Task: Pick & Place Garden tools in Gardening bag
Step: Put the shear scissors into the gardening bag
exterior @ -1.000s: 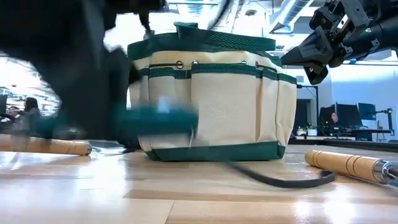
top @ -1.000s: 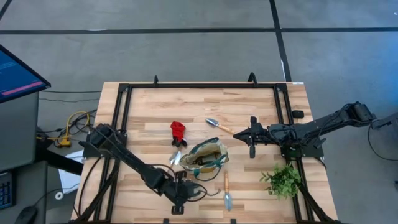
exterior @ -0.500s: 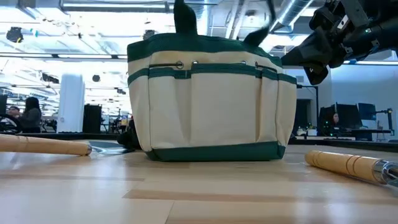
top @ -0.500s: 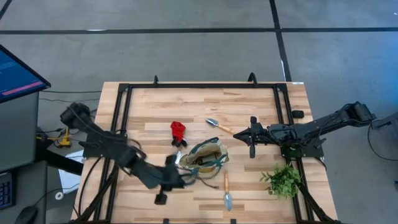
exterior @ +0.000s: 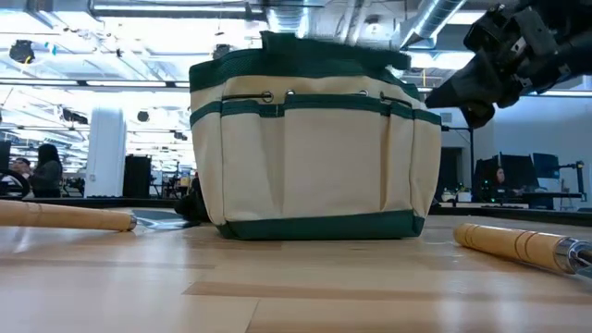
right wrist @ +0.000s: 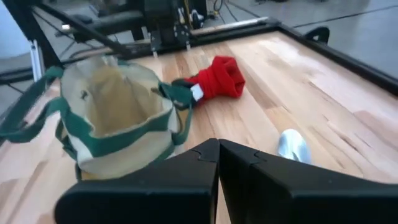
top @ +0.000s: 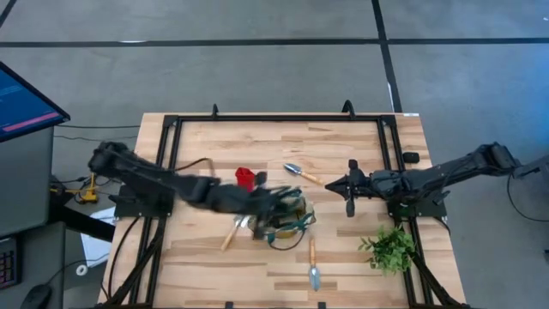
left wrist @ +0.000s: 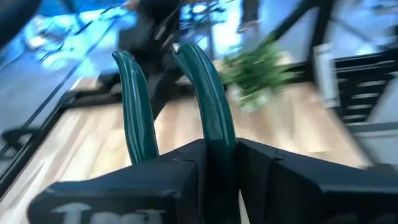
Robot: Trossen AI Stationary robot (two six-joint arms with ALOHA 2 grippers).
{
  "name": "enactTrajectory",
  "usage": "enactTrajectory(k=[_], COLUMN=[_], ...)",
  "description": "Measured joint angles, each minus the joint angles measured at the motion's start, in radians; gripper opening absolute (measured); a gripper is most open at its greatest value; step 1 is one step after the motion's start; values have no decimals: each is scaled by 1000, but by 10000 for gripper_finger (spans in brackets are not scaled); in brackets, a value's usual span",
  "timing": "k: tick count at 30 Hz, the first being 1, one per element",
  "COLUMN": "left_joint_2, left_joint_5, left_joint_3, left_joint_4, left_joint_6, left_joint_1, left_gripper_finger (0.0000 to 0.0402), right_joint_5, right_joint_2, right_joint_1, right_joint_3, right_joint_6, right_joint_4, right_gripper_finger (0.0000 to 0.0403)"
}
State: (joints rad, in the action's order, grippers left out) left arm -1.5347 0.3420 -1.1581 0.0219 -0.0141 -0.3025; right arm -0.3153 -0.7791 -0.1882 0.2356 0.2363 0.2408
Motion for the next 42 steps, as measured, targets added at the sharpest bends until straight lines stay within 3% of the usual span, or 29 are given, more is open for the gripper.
enactTrajectory(k=[7, 13, 18, 30, 42], left_joint_2=[-105, -129, -143, -267, -268], left_joint_5=[-154, -158, -130, -52, 18], left_joint_3=[28, 29, 28, 29, 28], left_joint_4=[252, 333, 347, 343, 103], left_joint_6=[56, 131, 171, 225, 330], left_joint_1=[99, 89, 78, 66, 43], left_gripper_finger=[48, 48, 48, 48, 48], right_joint_5=[0, -5, -30, -29, -27], right_joint_2=[100, 219, 305, 440, 439], right_joint_1=[-13, -14, -14, -14, -14], right_joint_3=[0, 0, 0, 0, 0], right_joint_6=[-1, 0, 0, -1, -6], right_joint_4=[-95, -263, -274, -297, -360], right_gripper_finger=[0, 0, 0, 0, 0])
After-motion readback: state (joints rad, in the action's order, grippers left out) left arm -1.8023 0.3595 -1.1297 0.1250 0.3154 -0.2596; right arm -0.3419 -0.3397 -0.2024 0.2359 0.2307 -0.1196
